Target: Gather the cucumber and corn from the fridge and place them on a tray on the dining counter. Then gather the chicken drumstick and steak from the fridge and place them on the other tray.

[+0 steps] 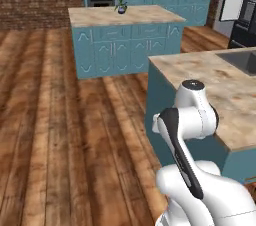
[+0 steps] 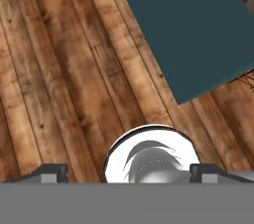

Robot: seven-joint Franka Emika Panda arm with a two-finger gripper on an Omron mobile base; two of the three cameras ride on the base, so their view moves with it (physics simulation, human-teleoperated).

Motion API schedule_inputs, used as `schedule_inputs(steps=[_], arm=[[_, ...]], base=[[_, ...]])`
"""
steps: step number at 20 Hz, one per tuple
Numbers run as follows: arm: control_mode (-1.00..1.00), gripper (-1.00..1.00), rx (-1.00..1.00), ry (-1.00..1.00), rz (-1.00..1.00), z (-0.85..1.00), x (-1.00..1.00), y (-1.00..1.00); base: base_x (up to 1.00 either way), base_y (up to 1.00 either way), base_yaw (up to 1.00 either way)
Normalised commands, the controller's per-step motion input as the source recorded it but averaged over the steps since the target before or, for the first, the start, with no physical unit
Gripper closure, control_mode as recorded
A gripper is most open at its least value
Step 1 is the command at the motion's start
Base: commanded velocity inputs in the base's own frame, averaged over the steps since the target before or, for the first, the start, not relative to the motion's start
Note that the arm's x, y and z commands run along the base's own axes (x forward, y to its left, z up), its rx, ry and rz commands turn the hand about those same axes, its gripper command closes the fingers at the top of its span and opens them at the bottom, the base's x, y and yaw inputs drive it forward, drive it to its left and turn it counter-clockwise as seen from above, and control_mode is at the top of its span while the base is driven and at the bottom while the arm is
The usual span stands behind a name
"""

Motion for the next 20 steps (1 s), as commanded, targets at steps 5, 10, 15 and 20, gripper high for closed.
schedule_inputs(steps=[5,10,15,20], arm=[[1.00,-1.00,0.00,0.00,0.00,0.00,0.00,0.00],[1.00,-1.00,0.00,0.00,0.00,0.00,0.00,0.00],[1.00,-1.00,0.00,0.00,0.00,0.00,0.00,0.00],[1.00,-1.00,0.00,0.00,0.00,0.00,0.00,0.00]], base=[[1.00,1.00,-0.29],[1.00,1.00,-0.35],[1.00,1.00,-0.41],[1.00,0.95,-0.49]])
